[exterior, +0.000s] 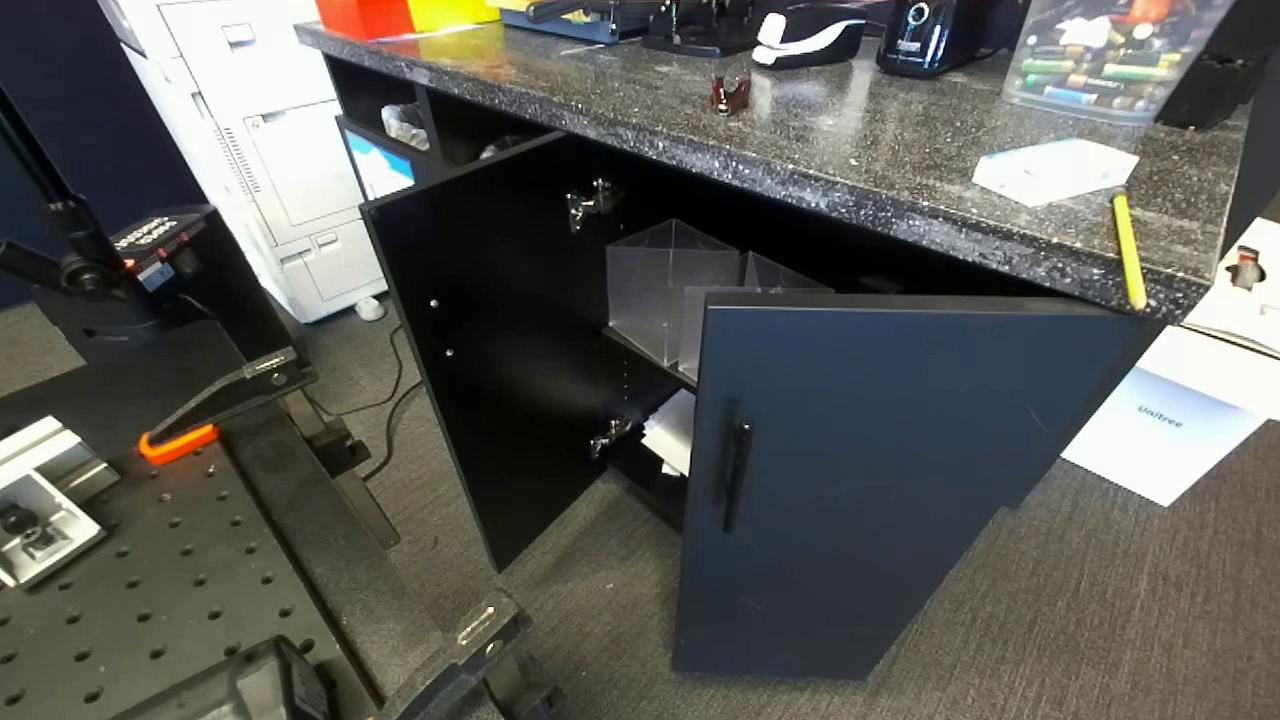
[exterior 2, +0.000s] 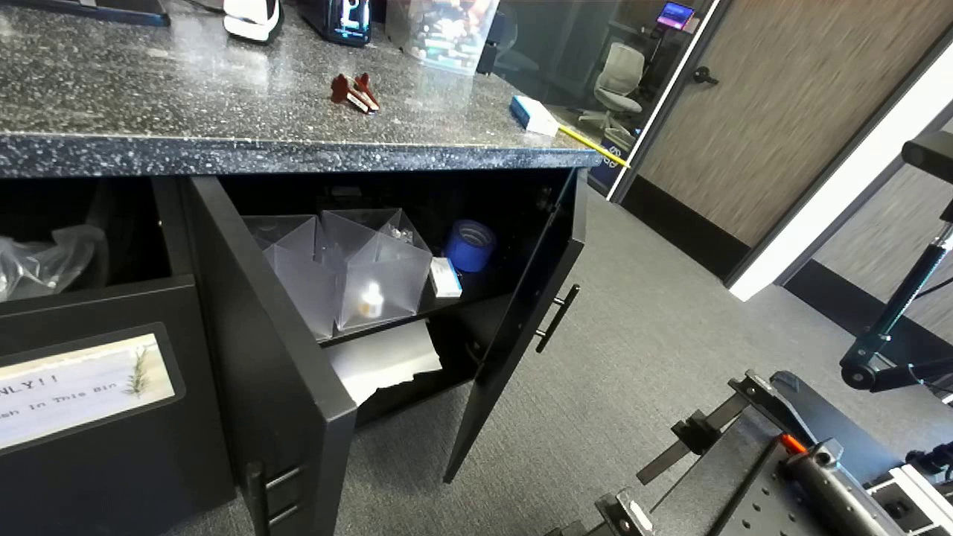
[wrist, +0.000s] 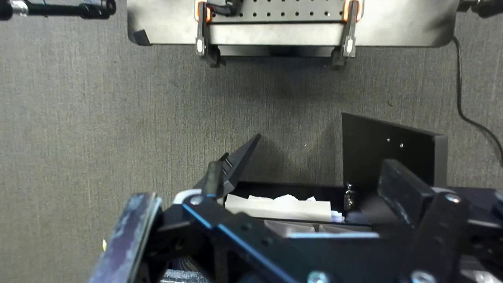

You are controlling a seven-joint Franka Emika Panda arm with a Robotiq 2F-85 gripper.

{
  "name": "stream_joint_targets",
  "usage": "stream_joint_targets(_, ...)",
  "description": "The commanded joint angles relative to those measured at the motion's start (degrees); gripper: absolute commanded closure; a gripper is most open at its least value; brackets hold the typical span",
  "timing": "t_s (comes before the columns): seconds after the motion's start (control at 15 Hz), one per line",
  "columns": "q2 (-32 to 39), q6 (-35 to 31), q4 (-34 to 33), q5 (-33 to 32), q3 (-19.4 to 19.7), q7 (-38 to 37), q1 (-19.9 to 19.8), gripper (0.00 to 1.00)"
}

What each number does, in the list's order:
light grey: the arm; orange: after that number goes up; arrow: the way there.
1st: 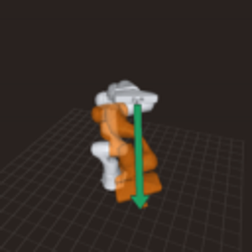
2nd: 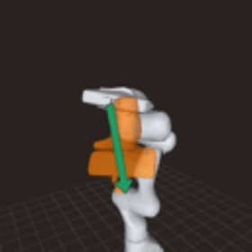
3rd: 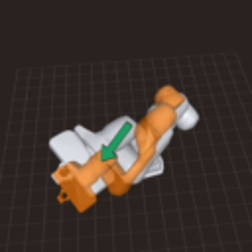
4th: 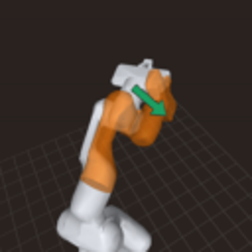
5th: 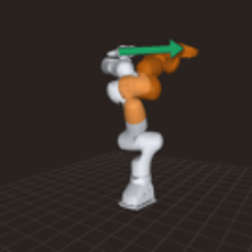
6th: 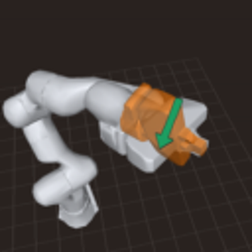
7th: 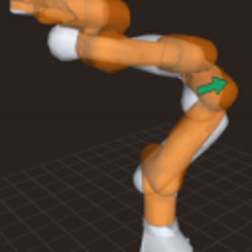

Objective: Move the stapler to the right

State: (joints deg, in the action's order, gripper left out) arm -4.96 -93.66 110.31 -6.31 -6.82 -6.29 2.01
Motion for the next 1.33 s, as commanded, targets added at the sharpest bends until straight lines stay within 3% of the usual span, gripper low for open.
stream_joint_targets(0.0,14.43,-0.20,-14.24,-0.37,1.20,-0.36,0.50,0.00)
stream_joint_targets(0.6,43.62,-0.30,-41.22,0.37,3.75,-1.93,3.32,0.00)
stream_joint_targets(1.27,69.73,-14.76,-68.78,-0.22,5.98,-2.12,7.09,0.00)
